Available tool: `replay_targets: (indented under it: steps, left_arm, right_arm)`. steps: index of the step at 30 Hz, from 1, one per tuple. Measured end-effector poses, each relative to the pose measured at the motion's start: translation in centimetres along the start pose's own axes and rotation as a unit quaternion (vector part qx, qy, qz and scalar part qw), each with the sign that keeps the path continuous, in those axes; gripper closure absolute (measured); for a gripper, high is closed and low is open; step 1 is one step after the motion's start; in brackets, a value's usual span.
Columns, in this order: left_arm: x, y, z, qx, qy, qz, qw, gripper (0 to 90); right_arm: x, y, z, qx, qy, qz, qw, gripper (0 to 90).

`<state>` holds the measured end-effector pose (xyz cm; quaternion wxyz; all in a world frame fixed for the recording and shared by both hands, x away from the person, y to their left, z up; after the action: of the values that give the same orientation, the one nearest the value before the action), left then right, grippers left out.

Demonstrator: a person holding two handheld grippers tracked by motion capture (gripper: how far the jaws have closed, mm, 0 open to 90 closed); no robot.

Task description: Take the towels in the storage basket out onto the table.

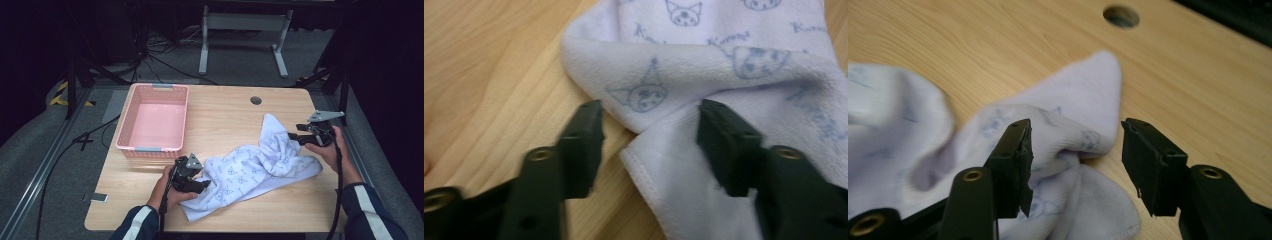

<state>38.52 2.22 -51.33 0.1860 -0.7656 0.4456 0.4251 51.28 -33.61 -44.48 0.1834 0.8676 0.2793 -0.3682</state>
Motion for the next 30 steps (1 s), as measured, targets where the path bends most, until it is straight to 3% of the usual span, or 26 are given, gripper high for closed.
replay_targets:
  steps: [1,2,3,5,9,11,12,13,15,18,21,23,25,27,30]
  left_arm:
    - [0.0,0.0,0.0,0.000,0.000,0.000,1.0000,63.9]
    - [0.1,0.1,0.0,0.007,0.001,0.006,1.0000,63.9]
    - [0.1,0.3,0.1,0.011,-0.001,0.010,0.9999,71.1]
    - [-0.1,0.3,0.3,0.018,-0.007,0.002,0.9998,78.0]
    - [-1.4,-0.2,1.0,0.010,0.010,-0.021,0.9997,86.5]
    - [-2.3,-0.6,1.4,-0.011,0.026,-0.032,0.9991,87.6]
    - [-2.8,-1.0,1.8,-0.012,0.030,-0.038,0.9987,87.8]
    - [-3.2,-1.3,2.4,-0.019,0.031,-0.047,0.9982,88.0]
    - [-3.7,-1.8,3.2,-0.024,0.028,-0.056,0.9977,88.2]
    - [-4.2,-2.2,4.0,-0.036,0.030,-0.066,0.9967,88.3]
    - [-5.1,-2.5,4.7,-0.041,0.033,-0.080,0.9953,88.3]
    - [-5.8,-2.8,5.5,-0.059,0.037,-0.080,0.9943,88.3]
    - [-6.1,-2.5,6.3,-0.062,0.036,-0.069,0.9950,88.3]
    - [-6.4,-2.2,7.0,-0.056,0.026,-0.077,0.9951,88.3]
    - [-6.7,-1.7,7.7,-0.060,0.023,-0.077,0.9949,88.3]
  right_arm:
    - [0.0,0.0,0.0,0.000,0.000,0.000,1.0000,46.0]
    - [1.0,0.2,0.3,-0.001,-0.015,0.002,0.9999,45.8]
    - [2.0,0.4,0.6,-0.005,-0.030,0.004,0.9995,45.7]
    - [3.6,0.4,1.2,0.009,-0.052,-0.015,0.9985,45.1]
    - [4.7,0.6,2.1,0.007,-0.080,-0.020,0.9966,46.3]
    - [4.8,0.8,2.3,0.018,-0.077,-0.035,0.9962,61.4]
    - [4.8,0.7,2.5,0.017,-0.078,-0.043,0.9959,66.4]
    - [4.7,0.9,2.5,0.007,-0.077,-0.034,0.9964,76.4]
    - [4.3,1.6,2.2,0.001,-0.067,-0.008,0.9977,85.9]
    - [3.2,2.7,1.7,0.012,-0.037,0.012,0.9992,88.2]
    - [2.3,4.2,1.4,0.027,-0.017,0.046,0.9984,88.7]
    - [2.3,5.0,1.8,0.039,-0.020,0.053,0.9976,88.7]
    - [2.8,5.6,2.7,0.048,-0.038,0.056,0.9966,88.7]
    - [3.0,6.3,3.4,0.043,-0.058,0.080,0.9942,88.6]
    - [2.6,7.3,3.6,0.057,-0.052,0.105,0.9915,88.7]
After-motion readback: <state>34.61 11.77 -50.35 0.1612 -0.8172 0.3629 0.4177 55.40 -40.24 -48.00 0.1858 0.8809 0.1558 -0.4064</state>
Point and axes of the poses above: each handheld gripper's, and its own axes: x roughly forward along the jaws, z roughly out of its underside, y roughly to its right, the point moved 8 cm from there along x, roughly forward along the jaws, and after that the axes turned 5 degrees about -y, right-handed, at the moved point
